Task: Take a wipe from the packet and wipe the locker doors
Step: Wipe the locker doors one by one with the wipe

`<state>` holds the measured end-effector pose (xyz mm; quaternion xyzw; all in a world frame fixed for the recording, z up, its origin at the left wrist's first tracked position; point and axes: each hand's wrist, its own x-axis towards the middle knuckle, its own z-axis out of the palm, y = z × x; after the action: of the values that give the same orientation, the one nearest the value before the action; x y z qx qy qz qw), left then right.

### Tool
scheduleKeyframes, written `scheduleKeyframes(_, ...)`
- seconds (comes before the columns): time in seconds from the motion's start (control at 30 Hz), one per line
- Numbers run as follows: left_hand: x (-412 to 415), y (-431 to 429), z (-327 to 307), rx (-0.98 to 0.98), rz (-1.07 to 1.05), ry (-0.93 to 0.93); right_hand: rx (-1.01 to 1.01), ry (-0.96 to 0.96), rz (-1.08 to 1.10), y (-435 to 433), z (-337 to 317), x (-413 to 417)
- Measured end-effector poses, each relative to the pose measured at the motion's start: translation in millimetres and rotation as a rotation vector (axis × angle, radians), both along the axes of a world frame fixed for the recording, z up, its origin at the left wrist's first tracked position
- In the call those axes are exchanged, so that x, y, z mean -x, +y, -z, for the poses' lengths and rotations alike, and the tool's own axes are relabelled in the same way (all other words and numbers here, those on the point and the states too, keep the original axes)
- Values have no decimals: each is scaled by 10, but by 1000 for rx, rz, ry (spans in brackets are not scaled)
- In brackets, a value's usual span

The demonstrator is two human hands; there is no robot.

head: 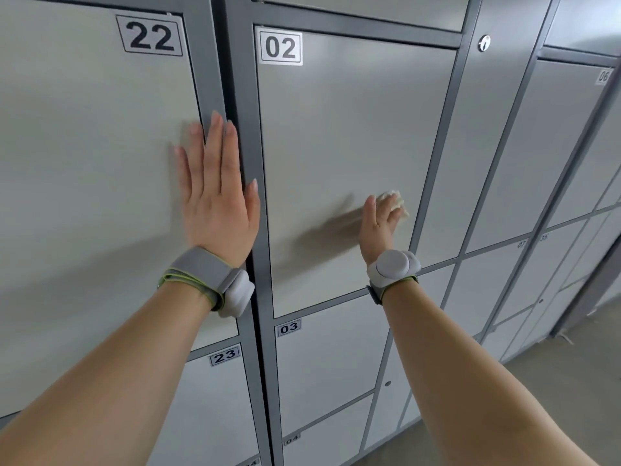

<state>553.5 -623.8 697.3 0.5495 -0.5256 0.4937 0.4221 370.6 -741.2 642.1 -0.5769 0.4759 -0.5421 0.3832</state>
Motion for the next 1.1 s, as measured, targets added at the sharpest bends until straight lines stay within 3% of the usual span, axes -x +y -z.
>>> scheduleKeyframes(0.17,-99,11,-269,-95,-42,-119,62,-19,-5,46,70,-105)
scheduleKeyframes(0.43,-172,48,-285,-341,-250,-313,-280,-159,93,103,190,-147)
scheduleKeyframes(0.67,-201,50,-277,-367,-226,-327,49,70,50,199,121,-304)
scheduleKeyframes(0.83,-190,62,-275,-373,-207,-315,-105,211,59,231,414,-265)
scheduleKeyframes(0.93,-182,48,-280,-359,-214,-312,-131,146,51,234,247,-217)
scheduleKeyframes(1.1,-172,32,-252,-352,-208,-286,44,-35,2,242,9,-220)
